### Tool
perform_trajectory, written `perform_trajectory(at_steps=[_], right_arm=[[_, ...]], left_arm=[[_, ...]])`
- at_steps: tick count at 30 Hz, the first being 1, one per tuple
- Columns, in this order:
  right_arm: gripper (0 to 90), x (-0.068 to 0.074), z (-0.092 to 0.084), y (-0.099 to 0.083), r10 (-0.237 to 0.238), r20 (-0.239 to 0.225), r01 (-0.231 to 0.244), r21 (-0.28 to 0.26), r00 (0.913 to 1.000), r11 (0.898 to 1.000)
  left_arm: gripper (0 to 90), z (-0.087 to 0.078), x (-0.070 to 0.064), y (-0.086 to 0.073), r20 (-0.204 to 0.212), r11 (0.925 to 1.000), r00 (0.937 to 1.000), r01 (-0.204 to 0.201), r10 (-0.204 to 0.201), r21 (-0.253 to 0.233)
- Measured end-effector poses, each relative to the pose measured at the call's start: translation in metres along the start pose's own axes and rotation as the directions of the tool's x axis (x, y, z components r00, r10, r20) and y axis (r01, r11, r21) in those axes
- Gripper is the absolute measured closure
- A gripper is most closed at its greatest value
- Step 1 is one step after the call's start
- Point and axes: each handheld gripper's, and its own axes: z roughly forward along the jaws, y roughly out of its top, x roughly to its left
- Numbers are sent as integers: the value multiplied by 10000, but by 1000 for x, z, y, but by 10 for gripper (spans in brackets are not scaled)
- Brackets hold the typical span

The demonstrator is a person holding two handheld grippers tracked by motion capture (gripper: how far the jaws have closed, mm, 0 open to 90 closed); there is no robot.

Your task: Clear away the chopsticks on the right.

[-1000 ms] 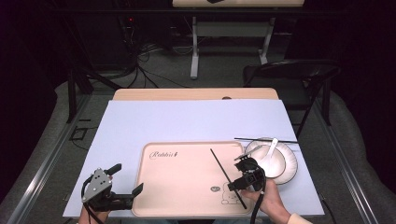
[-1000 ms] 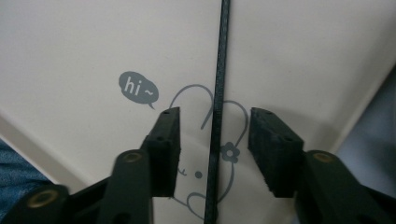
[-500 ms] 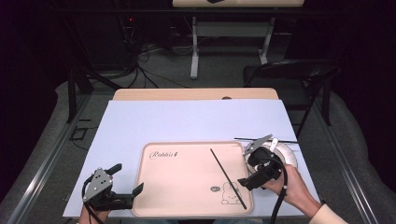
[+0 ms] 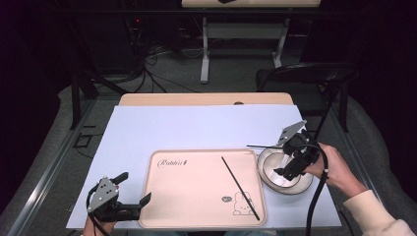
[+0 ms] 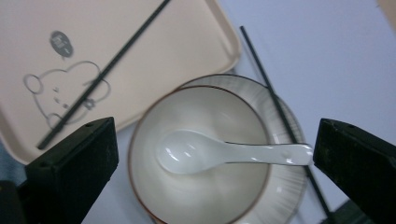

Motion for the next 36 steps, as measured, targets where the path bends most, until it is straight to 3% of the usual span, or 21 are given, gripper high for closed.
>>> perform_trajectory(at_steps=[4, 5, 7, 9, 16, 19, 30, 32, 33, 34, 35, 36], right_arm=[[0, -17, -8, -1, -570, 14, 570, 189, 9984, 9982], [0, -26, -13, -1, -837, 224, 829, 326, 9962, 9960], [0, -30, -14, -1, -926, 142, 919, 396, 9956, 9950], [0, -44, -17, -1, -1221, 58, 1217, 491, 9925, 9914], [0, -73, -11, -2, -1721, 11, 1718, 573, 9851, 9835], [0, -88, 1, -7, -2005, 27, 1990, 1107, 9797, 9737], [73, -107, 35, -20, -2172, -157, 2158, 2025, 9760, 9552], [154, -107, 41, -21, -2358, -144, 2333, 2151, 9717, 9483], [170, -106, 44, -22, -2256, -156, 2235, 2183, 9741, 9499], [217, -105, 50, -23, -2512, -134, 2487, 2026, 9678, 9472], [271, -103, 57, -23, -2530, -168, 2498, 2332, 9673, 9398], [271, -103, 57, -23, -2530, -168, 2498, 2332, 9673, 9398]], left_arm=[[1, 1, 0, 0, -28, 10000, 10000, 6, -6, 7], [1, 1, 0, 0, -28, 10000, 10000, -4, 4, 19], [1, 1, 0, 0, -15, 10000, 10000, -16, 16, 17], [1, 1, 0, 0, -24, 10000, 10000, -24, 24, 23], [1, -1, 1, 0, 1, 9998, 10000, 28, -28, -196], [1, 0, 1, 0, 41, 9999, 10000, 16, -15, -121], [1, 0, 1, 0, 33, 10000, 10000, -19, 19, -65], [1, 0, 1, 0, 38, 10000, 10000, -18, 18, -77], [1, 0, 1, 0, 32, 10000, 10000, -6, 6, -80], [1, 0, 1, 0, 36, 10000, 10000, -12, 12, -79], [1, 0, 1, 0, 39, 10000, 10000, 5, -5, -87], [1, 0, 1, 0, 39, 10000, 10000, 5, -5, -87]])
